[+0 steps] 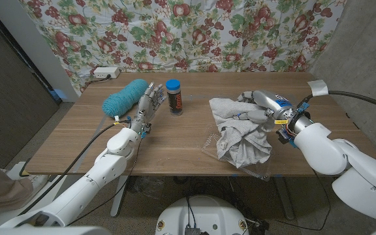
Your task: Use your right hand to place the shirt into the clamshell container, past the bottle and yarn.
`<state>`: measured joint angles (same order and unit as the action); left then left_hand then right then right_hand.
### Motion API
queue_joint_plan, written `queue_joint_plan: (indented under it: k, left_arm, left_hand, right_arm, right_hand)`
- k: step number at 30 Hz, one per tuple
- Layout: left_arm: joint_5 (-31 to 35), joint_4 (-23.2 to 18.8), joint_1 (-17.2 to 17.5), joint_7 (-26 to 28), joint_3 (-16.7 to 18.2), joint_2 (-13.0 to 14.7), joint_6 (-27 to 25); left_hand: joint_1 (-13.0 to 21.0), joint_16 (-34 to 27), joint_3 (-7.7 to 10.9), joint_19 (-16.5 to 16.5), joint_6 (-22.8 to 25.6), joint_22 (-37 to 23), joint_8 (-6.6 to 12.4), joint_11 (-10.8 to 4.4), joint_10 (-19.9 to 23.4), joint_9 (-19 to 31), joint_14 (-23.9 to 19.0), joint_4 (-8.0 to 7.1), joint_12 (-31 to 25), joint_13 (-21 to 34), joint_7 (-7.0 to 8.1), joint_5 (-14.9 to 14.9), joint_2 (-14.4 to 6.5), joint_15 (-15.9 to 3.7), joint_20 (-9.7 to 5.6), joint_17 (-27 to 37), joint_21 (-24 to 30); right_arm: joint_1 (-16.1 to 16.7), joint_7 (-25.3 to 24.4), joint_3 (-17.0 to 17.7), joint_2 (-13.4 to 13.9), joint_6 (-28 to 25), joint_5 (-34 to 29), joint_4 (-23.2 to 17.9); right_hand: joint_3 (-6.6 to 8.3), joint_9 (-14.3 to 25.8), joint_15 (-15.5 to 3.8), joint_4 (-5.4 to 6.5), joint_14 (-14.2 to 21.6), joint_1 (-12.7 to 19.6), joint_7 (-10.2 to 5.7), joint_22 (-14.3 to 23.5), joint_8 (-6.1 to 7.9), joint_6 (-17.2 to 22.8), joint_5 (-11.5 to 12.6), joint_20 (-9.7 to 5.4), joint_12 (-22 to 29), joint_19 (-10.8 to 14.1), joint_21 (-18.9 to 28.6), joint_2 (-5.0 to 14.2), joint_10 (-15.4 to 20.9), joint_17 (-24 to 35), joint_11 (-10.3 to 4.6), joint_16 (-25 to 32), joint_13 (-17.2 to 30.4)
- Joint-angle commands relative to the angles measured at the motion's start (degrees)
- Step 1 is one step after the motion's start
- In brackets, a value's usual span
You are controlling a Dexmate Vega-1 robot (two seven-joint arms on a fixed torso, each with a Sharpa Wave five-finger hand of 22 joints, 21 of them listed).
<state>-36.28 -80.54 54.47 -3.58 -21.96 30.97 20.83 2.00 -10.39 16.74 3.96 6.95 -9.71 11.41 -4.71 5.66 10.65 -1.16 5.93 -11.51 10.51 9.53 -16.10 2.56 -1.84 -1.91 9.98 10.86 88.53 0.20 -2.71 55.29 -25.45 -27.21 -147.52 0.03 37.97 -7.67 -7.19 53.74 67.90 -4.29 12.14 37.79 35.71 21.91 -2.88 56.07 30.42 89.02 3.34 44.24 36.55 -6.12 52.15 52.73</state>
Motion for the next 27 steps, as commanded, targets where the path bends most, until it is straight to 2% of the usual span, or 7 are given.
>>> queue_joint_plan:
  k: [1,14,20,25,27]
  left_arm:
    - [-0.3,-0.6,0.6,0.0,0.4,0.6,-0.1]
    - [-0.5,-0.4,0.8,-0.4,0.6,0.8,0.0]
    - [-0.6,-0.1,0.8,-0.4,0.7,0.6,0.3]
    - [-0.5,0.0,0.7,-0.3,0.7,0.6,0.4]
    - [-0.4,0.0,0.6,-0.3,0.8,0.6,0.5]
  left_hand:
    - [0.5,-0.2,-0.14,0.5,0.4,-0.3,-0.09,-0.1,0.4,0.2,0.5,-0.05,0.0,0.2,0.09,0.1,-0.2,-3.62,-2.99,0.2,0.2]
    - [0.6,-0.2,-0.09,0.5,0.3,-0.3,-0.12,-0.05,0.4,0.2,0.6,-0.02,0.0,0.2,0.12,0.0,-0.4,-3.65,-3.02,0.2,0.2]
    - [0.6,-0.2,-0.09,0.5,0.4,-0.3,-0.09,-0.08,0.4,0.2,0.6,0.0,0.0,0.2,0.1,0.0,-0.4,-3.63,-3.03,0.2,0.2]
    - [0.6,-0.2,-0.09,0.5,0.3,-0.3,-0.11,-0.09,0.4,0.2,0.6,0.01,0.0,0.2,0.09,0.0,-0.4,-3.62,-3.03,0.2,0.2]
    - [0.6,-0.2,-0.09,0.5,0.4,-0.3,-0.1,-0.04,0.4,0.2,0.6,0.01,0.0,0.2,0.1,0.0,-0.4,-3.62,-3.04,0.2,0.2]
  right_arm:
    - [-0.1,-0.2,-2.6,1.4,-2.1,-1.8,-0.2]
    - [-1.7,-0.7,-6.6,2.8,-4.5,-2.5,0.8]
    - [-3.5,-1.2,-8.7,3.5,-5.0,-2.8,1.7]
    - [-4.9,-1.5,-10.3,4.1,-5.1,-2.8,2.5]
    - [-5.4,-1.7,-10.9,4.3,-5.3,-2.7,2.9]
  right_hand:
    - [0.22,0.1,-5.57,-0.24,0.4,4.8,-0.16,0.1,0.25,0.6,-0.3,-8.64,0.0,0.0,0.3,3.9,5.4,0.0,-4.74,0.2,-0.2]
    - [0.29,0.0,-5.57,-0.16,0.4,4.8,-0.17,0.1,0.26,0.8,-0.4,-8.61,0.1,0.0,0.3,3.97,5.1,-0.2,-4.78,0.3,0.4]
    - [0.34,-0.1,-5.59,-0.13,0.2,4.9,-0.19,0.1,0.26,0.8,-0.5,-8.58,-0.2,0.0,0.3,3.99,5.4,-0.2,-4.86,0.3,0.0]
    - [0.41,-0.1,-5.58,-0.11,0.2,5.0,-0.28,0.1,0.32,0.8,-0.7,-8.57,0.0,-0.1,0.2,4.01,5.1,-0.2,-4.37,0.4,0.6]
    - [0.42,0.0,-5.57,-0.09,0.3,5.0,-0.38,0.1,0.33,0.8,-0.7,-8.58,-0.3,-0.1,0.3,4.0,5.3,-0.1,-4.7,0.5,0.2]
